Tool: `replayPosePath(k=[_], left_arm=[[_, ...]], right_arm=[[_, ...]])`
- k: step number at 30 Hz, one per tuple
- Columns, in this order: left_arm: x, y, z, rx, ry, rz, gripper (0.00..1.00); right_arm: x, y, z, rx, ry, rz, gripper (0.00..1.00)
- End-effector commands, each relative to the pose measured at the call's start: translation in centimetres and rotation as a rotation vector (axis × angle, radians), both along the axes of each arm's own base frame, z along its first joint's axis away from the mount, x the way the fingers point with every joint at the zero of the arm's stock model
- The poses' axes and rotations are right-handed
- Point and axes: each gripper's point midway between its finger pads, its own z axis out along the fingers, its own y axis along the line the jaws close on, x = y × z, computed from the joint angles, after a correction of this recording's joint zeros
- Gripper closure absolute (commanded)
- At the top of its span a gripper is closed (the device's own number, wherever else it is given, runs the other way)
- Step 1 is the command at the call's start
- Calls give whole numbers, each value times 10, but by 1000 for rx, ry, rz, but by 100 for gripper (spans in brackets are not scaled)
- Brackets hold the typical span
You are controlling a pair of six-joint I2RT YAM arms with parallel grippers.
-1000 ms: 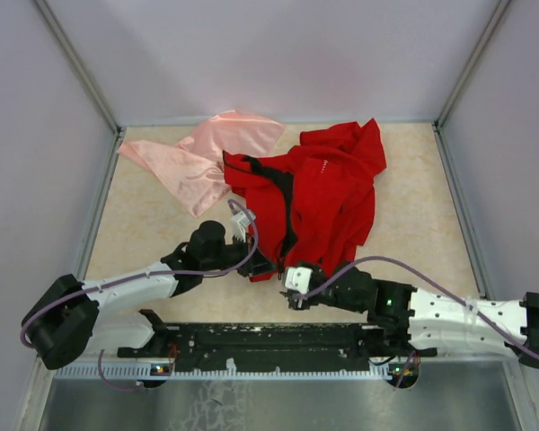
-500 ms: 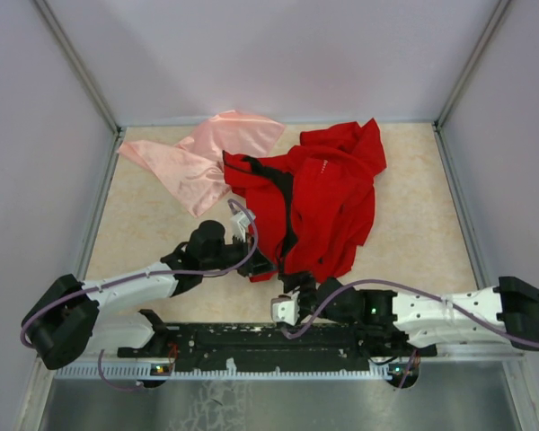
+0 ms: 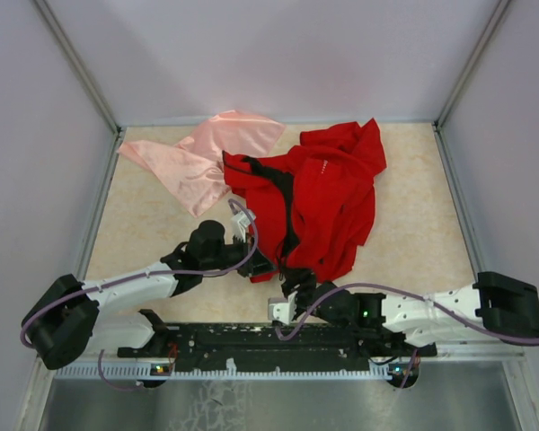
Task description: Zip up the jacket
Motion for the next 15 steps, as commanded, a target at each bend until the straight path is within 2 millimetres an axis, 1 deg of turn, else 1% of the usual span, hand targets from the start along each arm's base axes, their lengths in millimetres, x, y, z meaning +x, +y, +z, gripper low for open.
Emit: replayPosePath(k=[1, 8, 13, 15], left_arm=[[-2, -6, 15, -45, -27, -39, 100], [-5, -8, 19, -62, -21, -61, 100], [-6, -8, 19, -64, -19, -64, 100], [-5, -8, 20, -66, -20, -63, 100]], right_arm=[[7, 4, 17, 72, -56, -36, 52], [11, 1, 17, 107, -75, -64, 55], [12, 2, 23, 154, -89, -70, 56], [13, 2, 22, 153, -90, -71, 57]])
